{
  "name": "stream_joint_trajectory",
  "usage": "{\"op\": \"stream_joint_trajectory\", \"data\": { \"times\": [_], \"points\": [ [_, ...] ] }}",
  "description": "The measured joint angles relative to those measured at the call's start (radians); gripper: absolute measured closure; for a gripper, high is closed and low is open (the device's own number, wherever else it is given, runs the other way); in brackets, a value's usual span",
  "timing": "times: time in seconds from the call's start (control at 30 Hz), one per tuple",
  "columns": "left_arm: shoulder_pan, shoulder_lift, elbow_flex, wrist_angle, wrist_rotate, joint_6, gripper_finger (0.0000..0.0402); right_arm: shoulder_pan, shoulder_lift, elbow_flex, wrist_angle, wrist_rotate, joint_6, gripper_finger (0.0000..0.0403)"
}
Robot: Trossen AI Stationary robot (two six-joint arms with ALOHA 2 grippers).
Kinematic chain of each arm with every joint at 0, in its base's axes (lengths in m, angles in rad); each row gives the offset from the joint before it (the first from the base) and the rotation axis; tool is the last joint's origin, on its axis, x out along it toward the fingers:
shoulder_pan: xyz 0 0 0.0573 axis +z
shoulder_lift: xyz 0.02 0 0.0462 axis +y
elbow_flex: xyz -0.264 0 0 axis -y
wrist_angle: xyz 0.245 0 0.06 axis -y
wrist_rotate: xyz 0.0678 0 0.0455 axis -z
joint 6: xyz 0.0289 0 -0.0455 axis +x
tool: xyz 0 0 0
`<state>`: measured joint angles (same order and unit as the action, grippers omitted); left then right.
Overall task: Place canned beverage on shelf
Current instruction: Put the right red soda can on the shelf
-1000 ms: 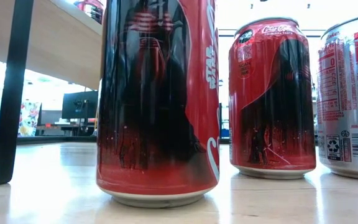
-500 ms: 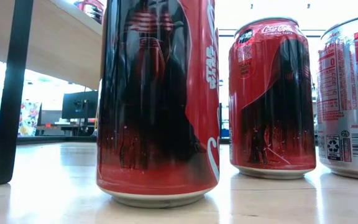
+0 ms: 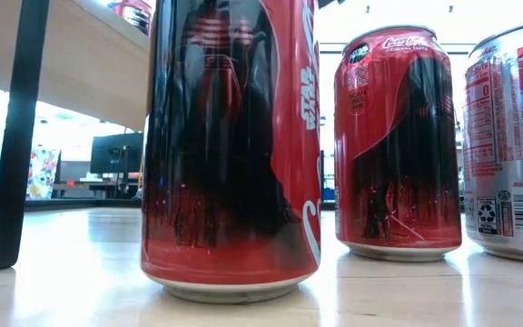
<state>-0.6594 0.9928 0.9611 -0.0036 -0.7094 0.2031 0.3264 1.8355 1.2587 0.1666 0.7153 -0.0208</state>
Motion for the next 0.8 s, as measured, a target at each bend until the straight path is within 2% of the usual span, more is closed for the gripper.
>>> {"op": "stream_joint_trajectory", "data": {
  "times": [0.5,0.8],
  "points": [
    [0.0,0.0,0.0,-0.015,-0.001,-0.002,0.0015,-0.023,0.01,0.0,0.055,-0.027,-0.034,0.0057],
    [0.0,0.0,0.0,-0.019,-0.003,-0.006,0.0015,-0.018,0.001,0.0,0.133,-0.01,-0.136,0.0057]
  ]
}}
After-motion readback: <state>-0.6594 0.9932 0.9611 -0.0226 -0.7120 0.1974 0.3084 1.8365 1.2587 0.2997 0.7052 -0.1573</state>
